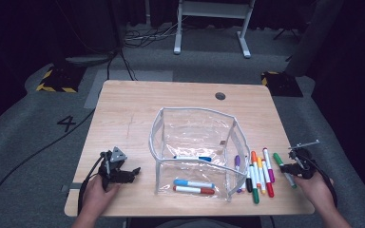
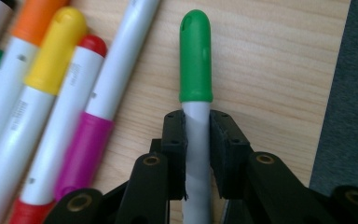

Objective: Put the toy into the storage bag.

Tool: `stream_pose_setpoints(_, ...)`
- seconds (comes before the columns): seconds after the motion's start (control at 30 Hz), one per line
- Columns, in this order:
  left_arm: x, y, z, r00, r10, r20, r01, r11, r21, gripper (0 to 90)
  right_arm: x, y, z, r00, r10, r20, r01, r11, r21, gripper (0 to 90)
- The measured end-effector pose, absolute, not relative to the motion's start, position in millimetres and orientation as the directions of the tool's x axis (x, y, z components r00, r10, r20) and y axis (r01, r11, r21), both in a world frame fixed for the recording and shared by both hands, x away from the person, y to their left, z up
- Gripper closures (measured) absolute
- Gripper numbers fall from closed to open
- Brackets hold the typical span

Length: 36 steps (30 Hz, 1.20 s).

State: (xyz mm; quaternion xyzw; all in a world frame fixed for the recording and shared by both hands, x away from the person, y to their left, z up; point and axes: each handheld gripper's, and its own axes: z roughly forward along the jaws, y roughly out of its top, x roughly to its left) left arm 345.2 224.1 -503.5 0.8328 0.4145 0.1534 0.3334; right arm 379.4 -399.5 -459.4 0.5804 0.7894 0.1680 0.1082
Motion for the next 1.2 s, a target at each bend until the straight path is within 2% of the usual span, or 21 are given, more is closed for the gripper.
stream_pose_setpoints(0.23,345.2,224.1,-503.5,0.609,0.793,-0.021,0.588,-0.434,0.683,15.4,376.1,-401.4,-422.8,-0.380,0.913,0.148,0.817,0.257,0.516,76.7)
stream_pose_setpoints(0.47,345.2,224.1,-503.5,0.609,0.793,-0.021,0.588,-0.434,0.682,15.4,375.8,-393.0,-383.0,-0.441,0.877,0.188,0.766,0.259,0.588,76.7)
stream_pose_setpoints(0.9,345.2,224.1,-503.5,0.610,0.793,-0.021,0.588,-0.434,0.683,15.4,381.4,-358.7,-318.1,-0.566,0.806,0.170,0.676,0.336,0.656,76.6)
stream_pose_setpoints(1.2,345.1,223.4,-503.6,0.593,0.805,-0.027,0.600,-0.419,0.681,14.9,390.2,-314.9,-279.9,-0.682,0.715,0.154,0.600,0.427,0.677,76.6)
